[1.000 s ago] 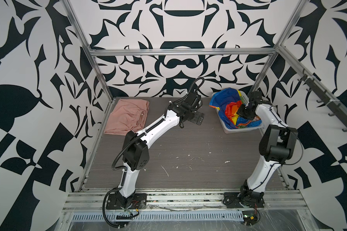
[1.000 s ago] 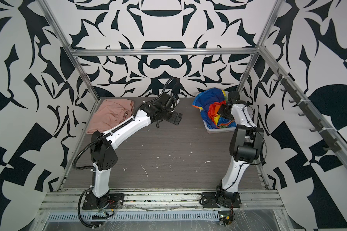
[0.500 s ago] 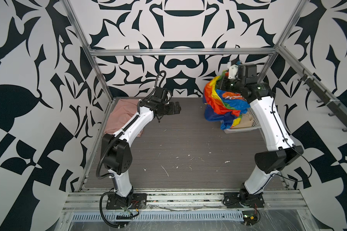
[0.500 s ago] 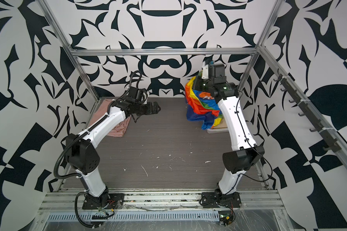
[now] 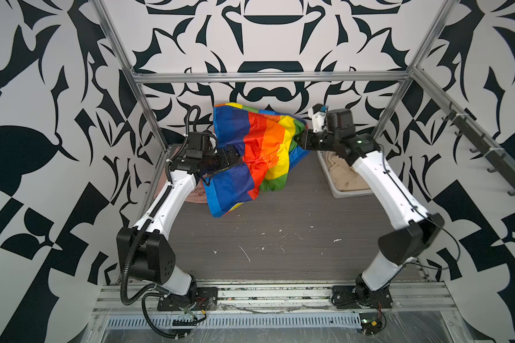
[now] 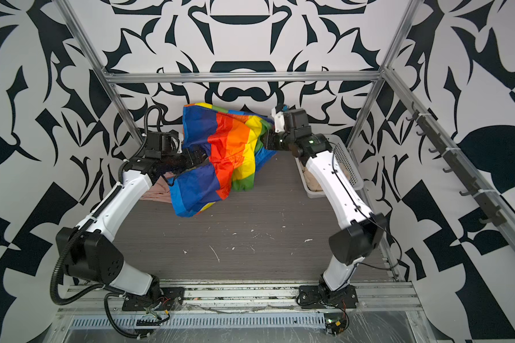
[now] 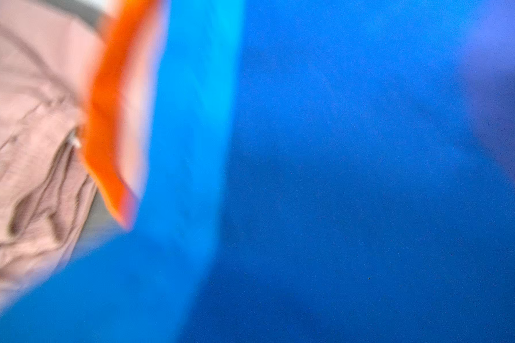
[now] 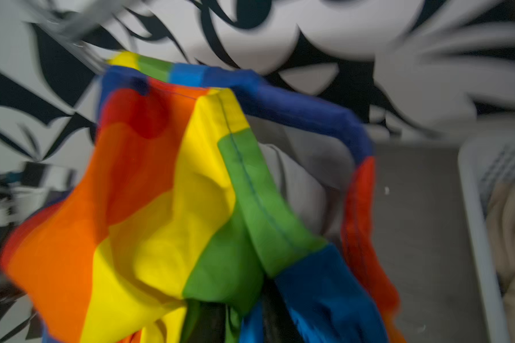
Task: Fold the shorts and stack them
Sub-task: 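Lift the rainbow shorts from the basket with the right gripper onto the table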
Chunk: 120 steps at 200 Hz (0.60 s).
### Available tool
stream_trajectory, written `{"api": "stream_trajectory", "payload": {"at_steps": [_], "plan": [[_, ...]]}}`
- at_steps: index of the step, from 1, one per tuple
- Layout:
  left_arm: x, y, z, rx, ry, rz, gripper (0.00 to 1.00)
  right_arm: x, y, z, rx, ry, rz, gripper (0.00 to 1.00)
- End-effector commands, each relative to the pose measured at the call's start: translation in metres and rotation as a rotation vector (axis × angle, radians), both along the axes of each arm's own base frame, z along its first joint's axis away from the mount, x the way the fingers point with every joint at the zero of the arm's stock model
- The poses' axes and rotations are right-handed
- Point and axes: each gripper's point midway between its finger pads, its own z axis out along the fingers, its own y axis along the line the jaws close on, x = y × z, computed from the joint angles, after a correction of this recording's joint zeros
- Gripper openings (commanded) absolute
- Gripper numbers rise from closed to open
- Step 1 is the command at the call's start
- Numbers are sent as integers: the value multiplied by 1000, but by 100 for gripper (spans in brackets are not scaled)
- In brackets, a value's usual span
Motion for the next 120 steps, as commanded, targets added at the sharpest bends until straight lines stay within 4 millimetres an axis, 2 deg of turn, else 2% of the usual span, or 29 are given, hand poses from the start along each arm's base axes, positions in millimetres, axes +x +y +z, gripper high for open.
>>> {"api": "stream_trajectory", "payload": {"at_steps": [1, 34, 59, 90, 120], "plan": [[-9, 2, -22, -26, 72, -13, 100, 1, -23, -68, -78, 159, -67, 40], [-15, 10, -52, -5, 137, -9, 100, -22, -31, -114, -143, 251, -46, 54], [-16, 13, -65, 8, 173, -13, 100, -49, -24, -145, -147, 310, 13, 62], [-16, 9, -70, -6, 191, -26, 99, -84, 0, -188, -121, 394, 97, 65], [-20, 5, -74, -30, 212, -45, 100, -93, 30, -207, -32, 420, 149, 65]]}}
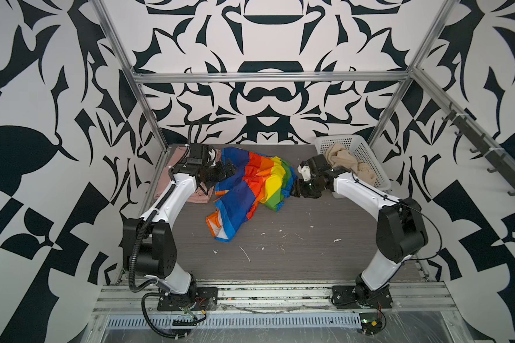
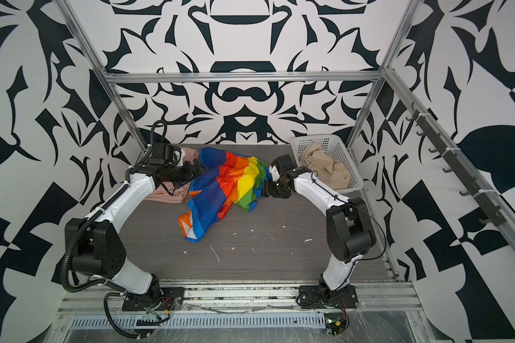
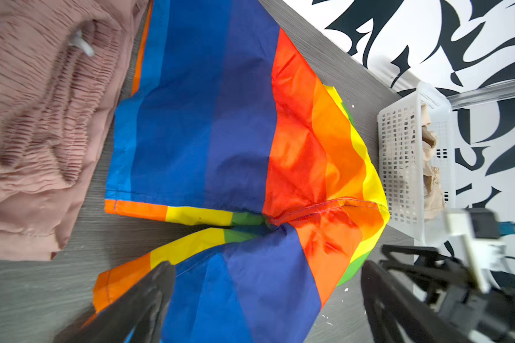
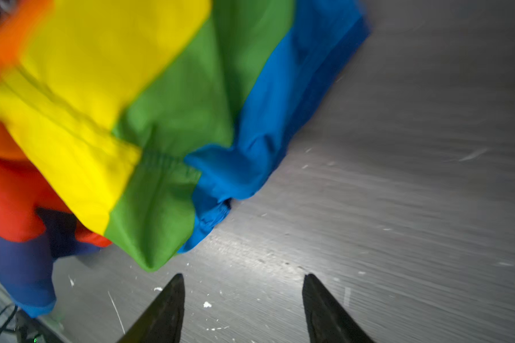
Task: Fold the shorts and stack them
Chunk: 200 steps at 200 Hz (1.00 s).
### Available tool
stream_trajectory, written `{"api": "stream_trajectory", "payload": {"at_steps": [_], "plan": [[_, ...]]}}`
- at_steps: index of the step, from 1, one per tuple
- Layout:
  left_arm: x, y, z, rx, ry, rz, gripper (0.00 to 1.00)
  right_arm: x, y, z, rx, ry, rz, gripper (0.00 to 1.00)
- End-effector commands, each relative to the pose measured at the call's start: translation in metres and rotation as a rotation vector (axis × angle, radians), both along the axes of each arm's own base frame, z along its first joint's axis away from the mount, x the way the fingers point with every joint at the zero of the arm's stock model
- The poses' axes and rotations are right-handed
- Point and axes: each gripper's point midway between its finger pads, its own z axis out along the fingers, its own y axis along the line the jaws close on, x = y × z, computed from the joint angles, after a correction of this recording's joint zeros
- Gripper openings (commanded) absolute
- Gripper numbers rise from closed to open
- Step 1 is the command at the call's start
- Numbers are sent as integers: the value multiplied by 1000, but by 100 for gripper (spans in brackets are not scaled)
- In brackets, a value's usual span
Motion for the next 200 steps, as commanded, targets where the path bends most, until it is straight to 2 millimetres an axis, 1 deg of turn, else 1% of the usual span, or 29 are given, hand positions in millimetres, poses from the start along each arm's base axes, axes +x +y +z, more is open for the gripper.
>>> {"api": "stream_trajectory", "payload": {"at_steps": [1, 11, 31, 42, 54, 67, 86, 92, 104, 120, 130, 144, 173, 177, 178, 179, 181, 188, 200], "plan": [[-7, -4, -10, -25, 42, -26, 100, 2, 29, -1, 116, -16, 27, 65], [-11, -3, -14, -20, 53, -26, 100, 7, 34, -4, 138, -20, 22, 65], [-20, -1, -21, -15, 69, -26, 100, 22, 41, -9, 155, -39, 9, 65], [-25, -1, -25, -16, 79, -29, 100, 34, 45, -10, 162, -64, 5, 65], [-30, -2, -28, -24, 94, -34, 99, 46, 48, -16, 157, -79, -4, 65], [-33, -3, -31, -32, 105, -39, 100, 60, 52, -19, 151, -98, -10, 65], [-36, -6, -31, -41, 109, -43, 100, 78, 56, -28, 135, -114, -21, 65], [-37, -7, -30, -42, 109, -47, 100, 83, 57, -28, 133, -124, -23, 62], [-38, -10, -31, -42, 112, -56, 100, 92, 57, -29, 122, -142, -33, 52], [-38, -13, -33, -44, 119, -64, 100, 100, 58, -24, 123, -155, -36, 29], [-38, -15, -35, -43, 122, -69, 100, 103, 58, -15, 122, -168, -38, 15], [-37, -16, -35, -43, 126, -72, 100, 104, 52, 6, 113, -199, -42, 0], [-35, -15, -34, -30, 117, -74, 100, 96, 31, 71, 76, -304, -46, 0], [-34, -15, -34, -31, 116, -75, 100, 94, 27, 82, 71, -324, -44, 0], [-34, -15, -33, -32, 114, -75, 100, 94, 27, 82, 66, -323, -45, 0], [-34, -16, -32, -31, 113, -76, 100, 92, 26, 88, 69, -333, -43, 0], [-33, -15, -32, -32, 112, -75, 100, 91, 24, 93, 67, -342, -44, 0], [-32, -16, -31, -35, 111, -78, 100, 87, 19, 106, 54, -361, -38, 0], [-29, -18, -26, -44, 100, -83, 100, 76, 10, 145, 45, -422, -29, 0]]}}
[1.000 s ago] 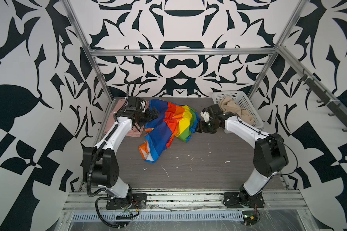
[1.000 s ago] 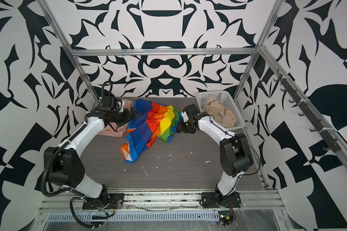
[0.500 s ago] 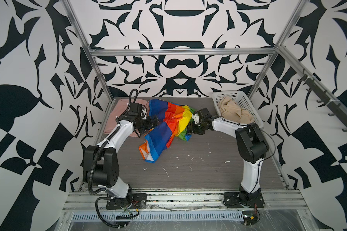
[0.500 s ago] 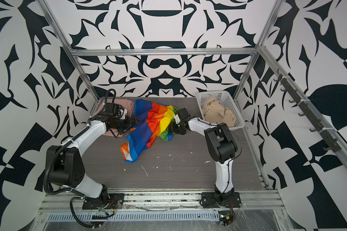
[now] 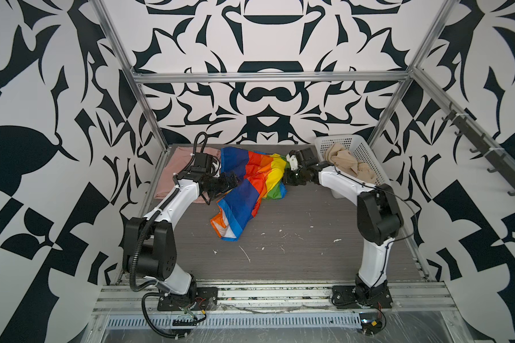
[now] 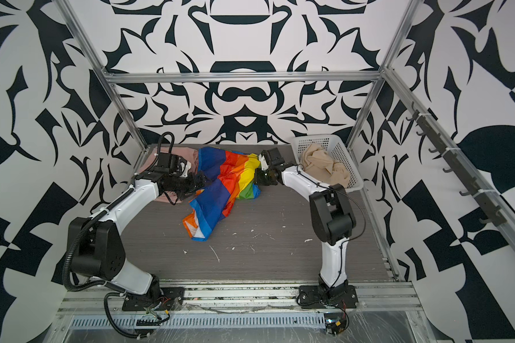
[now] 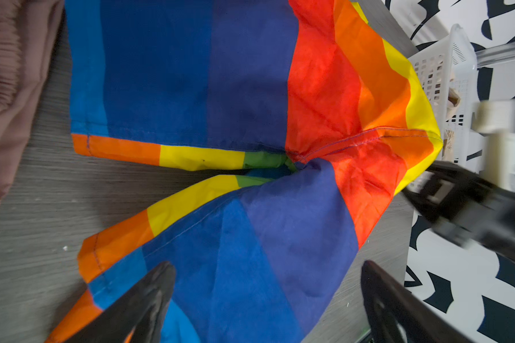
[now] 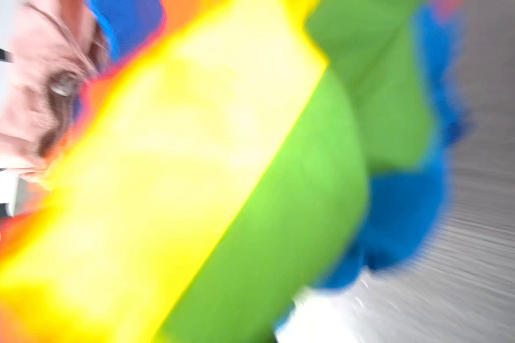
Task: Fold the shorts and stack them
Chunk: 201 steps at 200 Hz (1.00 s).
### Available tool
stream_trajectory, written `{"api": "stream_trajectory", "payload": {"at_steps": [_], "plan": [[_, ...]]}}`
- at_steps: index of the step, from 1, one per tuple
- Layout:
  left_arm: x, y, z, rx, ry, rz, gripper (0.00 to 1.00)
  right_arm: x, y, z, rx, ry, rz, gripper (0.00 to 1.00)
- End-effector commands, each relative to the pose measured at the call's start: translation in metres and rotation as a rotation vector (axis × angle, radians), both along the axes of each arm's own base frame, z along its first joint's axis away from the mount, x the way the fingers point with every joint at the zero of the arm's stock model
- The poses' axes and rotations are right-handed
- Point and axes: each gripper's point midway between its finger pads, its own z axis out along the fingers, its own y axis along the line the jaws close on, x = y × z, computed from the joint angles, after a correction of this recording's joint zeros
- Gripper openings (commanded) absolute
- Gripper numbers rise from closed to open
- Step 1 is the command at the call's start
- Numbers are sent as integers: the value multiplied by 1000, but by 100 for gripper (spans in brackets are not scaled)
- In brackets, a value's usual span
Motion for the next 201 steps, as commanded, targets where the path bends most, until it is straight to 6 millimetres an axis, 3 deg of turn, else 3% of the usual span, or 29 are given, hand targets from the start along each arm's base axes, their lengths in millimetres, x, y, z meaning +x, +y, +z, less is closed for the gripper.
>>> {"api": "stream_trajectory", "payload": {"at_steps": [1, 53, 64, 74, 83, 97, 125, 155, 172, 201], "plan": [[6, -5, 14, -18, -22, -19, 100, -8, -20, 109, -18, -212, 3, 0], [15, -17, 74, -123, -127, -30, 100, -62, -51, 304, 74, -600, -23, 0], [17, -20, 86, -142, -146, -33, 100, -65, -52, 327, 92, -643, -30, 0], [18, -20, 91, -148, -154, -30, 100, -60, -49, 330, 91, -644, -25, 0], [18, -21, 93, -150, -157, -32, 100, -51, -46, 320, 81, -614, -23, 0], [17, -20, 92, -148, -145, -30, 100, -37, -38, 283, 58, -519, -21, 0], [2, -26, 79, -159, -105, -66, 99, -28, -36, 176, 16, -299, -25, 32], [-23, -18, 44, -70, -27, -94, 100, -47, -50, 78, 2, -103, -26, 53], [-38, -12, 27, -39, 8, -99, 100, -62, -57, 36, 8, -16, -23, 63], [-61, -7, 1, -21, 73, -112, 100, -80, -54, -17, 43, 91, 0, 67]]}}
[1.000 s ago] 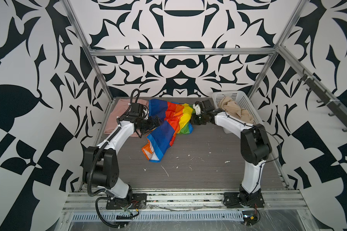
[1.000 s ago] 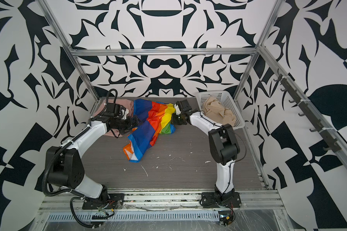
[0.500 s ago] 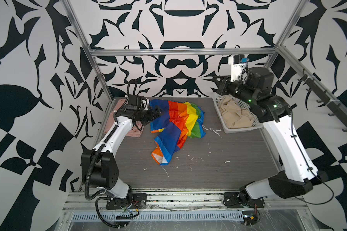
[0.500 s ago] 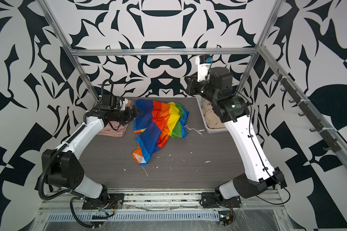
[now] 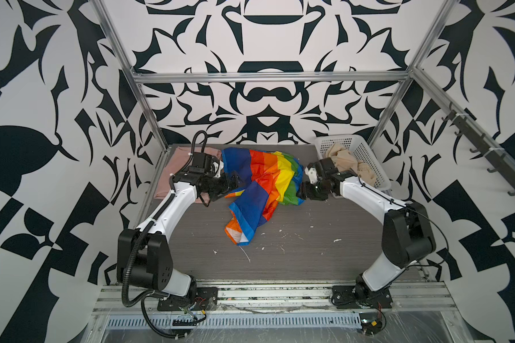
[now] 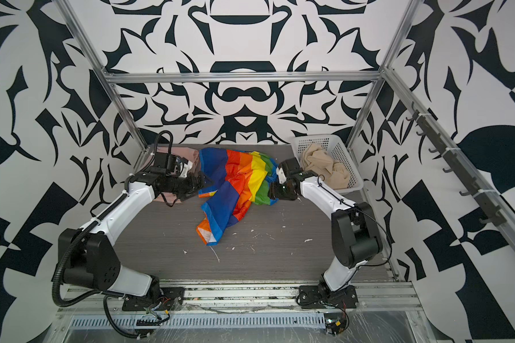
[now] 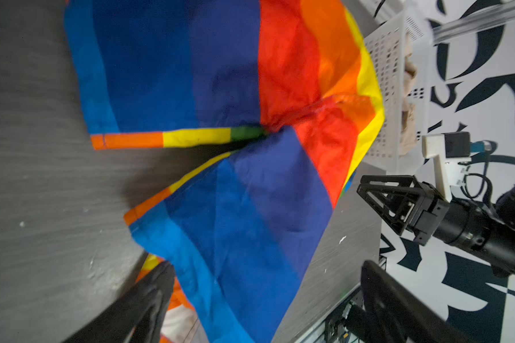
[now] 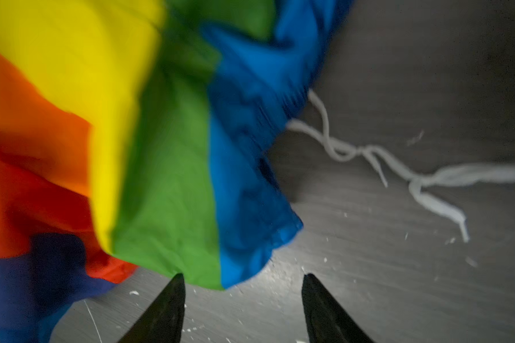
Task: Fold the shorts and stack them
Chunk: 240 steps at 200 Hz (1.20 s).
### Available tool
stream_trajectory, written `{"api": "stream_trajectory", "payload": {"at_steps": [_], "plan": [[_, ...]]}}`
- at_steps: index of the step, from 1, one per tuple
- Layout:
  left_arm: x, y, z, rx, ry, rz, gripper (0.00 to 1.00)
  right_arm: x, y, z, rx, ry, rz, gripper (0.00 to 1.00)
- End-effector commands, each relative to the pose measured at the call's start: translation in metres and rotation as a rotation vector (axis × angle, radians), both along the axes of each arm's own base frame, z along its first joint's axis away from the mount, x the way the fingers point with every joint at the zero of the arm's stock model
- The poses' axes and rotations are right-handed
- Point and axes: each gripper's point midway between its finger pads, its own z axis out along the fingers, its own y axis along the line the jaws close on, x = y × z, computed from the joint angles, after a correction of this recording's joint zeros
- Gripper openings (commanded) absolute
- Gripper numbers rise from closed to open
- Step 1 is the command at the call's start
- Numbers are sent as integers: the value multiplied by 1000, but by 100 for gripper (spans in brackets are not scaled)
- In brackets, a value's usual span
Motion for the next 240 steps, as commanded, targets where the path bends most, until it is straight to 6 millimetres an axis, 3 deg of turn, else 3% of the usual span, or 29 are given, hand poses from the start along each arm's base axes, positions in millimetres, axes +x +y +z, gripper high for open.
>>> {"api": "stream_trajectory", "payload": {"at_steps": [1, 25, 68, 139, 153, 173, 186, 201, 212, 233, 240], "plan": [[-24, 6, -16, 37, 49, -28, 100, 10, 20, 29, 137, -121, 31, 67], [-37, 0, -26, 33, 75, -54, 100, 8, 25, 11, 180, -99, 25, 67], [-53, -17, -51, 105, 108, -124, 100, 21, 37, -3, 240, -111, 24, 67], [-65, -35, -86, 220, 153, -205, 99, 37, 20, -39, 122, -102, -21, 66], [-67, -42, -93, 238, 157, -222, 100, 39, 22, -43, 128, -94, -26, 57], [-67, -53, -100, 251, 159, -237, 100, 43, 23, -40, 139, -105, -36, 35], [-63, -57, -105, 260, 162, -229, 86, 46, 23, -33, 139, -118, -40, 18], [-56, -59, -105, 257, 156, -214, 50, 47, 19, -24, 122, -125, -47, 0], [-50, -61, -101, 259, 139, -204, 30, 49, 14, -14, 106, -139, -53, 0], [-36, -63, -86, 258, 87, -194, 1, 48, -2, 18, 87, -184, -88, 0], [-31, -62, -80, 257, 73, -192, 0, 48, -9, 32, 86, -202, -100, 0]]}}
